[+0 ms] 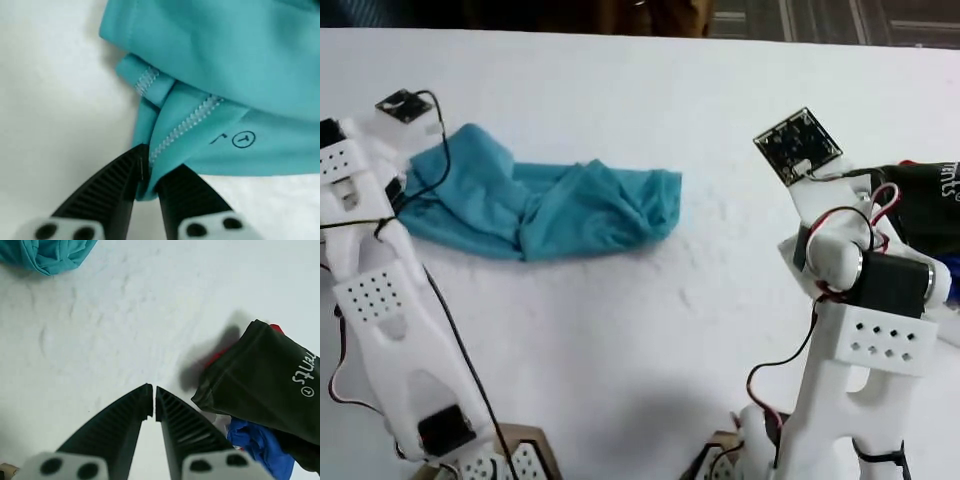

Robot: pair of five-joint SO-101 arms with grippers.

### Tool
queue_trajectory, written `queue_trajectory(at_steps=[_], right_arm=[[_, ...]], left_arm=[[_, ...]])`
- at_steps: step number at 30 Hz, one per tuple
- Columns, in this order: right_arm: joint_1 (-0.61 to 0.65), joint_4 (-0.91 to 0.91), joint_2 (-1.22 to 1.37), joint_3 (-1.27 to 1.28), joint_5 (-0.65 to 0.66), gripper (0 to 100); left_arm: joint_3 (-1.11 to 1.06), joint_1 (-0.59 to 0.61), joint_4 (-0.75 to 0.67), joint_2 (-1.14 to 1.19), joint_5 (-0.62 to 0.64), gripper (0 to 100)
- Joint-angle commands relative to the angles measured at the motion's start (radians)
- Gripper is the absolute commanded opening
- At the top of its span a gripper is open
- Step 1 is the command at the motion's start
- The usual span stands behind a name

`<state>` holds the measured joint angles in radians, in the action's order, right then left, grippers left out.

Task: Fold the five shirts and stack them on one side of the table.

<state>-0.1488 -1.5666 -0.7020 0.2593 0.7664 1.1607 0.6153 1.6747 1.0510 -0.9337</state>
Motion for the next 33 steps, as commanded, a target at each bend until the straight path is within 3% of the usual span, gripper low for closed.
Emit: queue_trajectory(at_steps=[1,6,11,19,27,33], right_arm=[[0.005,0.008,-0.018,-0.008,0.003,1.8],[0.005,0.008,-0.022,-0.006,0.003,1.8],[0.005,0.008,-0.022,-0.006,0.003,1.8],[0.005,-0.01,-0.019,-0.011,0.003,1.8],[0.005,-0.053,-0.024,-0.011,0.005,1.8],[0.005,-0.053,-0.024,-0.011,0.003,1.8]], left_arm=[[0.048,0.011,0.023,-0.029,0.089,10],[0.228,0.015,0.038,-0.023,0.233,28],[0.337,-0.038,0.032,-0.017,0.298,25],[0.237,-0.21,-0.098,0.014,0.356,25],[0.193,-0.224,-0.245,0.078,0.362,25],[0.193,-0.261,-0.196,0.13,0.364,24]])
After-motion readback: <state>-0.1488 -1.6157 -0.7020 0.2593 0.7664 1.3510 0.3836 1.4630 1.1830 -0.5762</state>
